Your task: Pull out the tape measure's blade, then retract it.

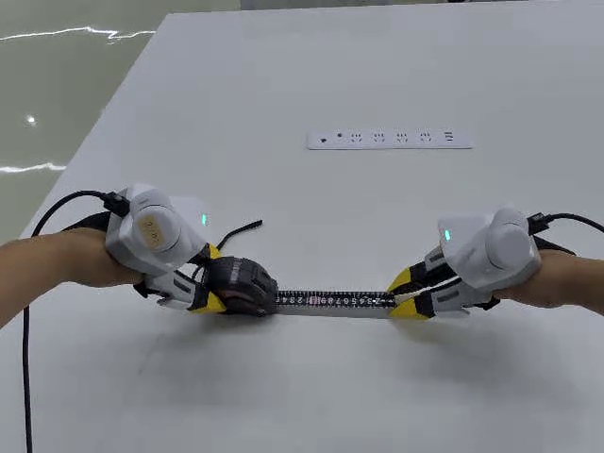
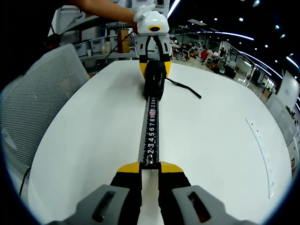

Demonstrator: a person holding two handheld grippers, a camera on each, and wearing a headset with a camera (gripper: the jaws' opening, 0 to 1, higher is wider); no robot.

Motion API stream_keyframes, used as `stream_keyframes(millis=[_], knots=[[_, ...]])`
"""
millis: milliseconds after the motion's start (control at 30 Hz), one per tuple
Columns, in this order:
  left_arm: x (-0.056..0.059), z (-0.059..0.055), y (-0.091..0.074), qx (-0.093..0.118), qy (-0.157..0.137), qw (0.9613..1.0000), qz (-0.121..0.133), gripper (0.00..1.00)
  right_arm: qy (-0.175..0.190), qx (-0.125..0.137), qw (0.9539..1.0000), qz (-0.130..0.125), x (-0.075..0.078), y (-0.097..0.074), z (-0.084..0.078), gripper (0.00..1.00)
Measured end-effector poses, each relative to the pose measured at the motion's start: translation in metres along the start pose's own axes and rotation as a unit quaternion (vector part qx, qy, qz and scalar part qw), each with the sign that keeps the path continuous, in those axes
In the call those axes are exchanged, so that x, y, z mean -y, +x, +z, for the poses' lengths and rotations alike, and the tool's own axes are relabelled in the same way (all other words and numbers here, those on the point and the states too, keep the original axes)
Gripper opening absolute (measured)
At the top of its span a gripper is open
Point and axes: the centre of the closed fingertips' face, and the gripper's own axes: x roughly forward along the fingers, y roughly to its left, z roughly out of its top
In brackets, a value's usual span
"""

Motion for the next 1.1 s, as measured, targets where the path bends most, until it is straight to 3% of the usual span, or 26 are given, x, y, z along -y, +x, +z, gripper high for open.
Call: stream_keyframes(millis=[1033,1100], knots=[[-0.0031,-0.0045,0.0022,-0.001,-0.001,1.0000,-0.001,0.27,0.003,-0.005,1.0000,-0.001,-0.0016,-0.0076,-0.0066,0.11],[0.0002,-0.0002,0.0000,-0.001,-0.001,1.0000,-0.001,0.27,0.003,-0.006,1.0000,-0.001,-0.0019,-0.0081,-0.0067,0.11]])
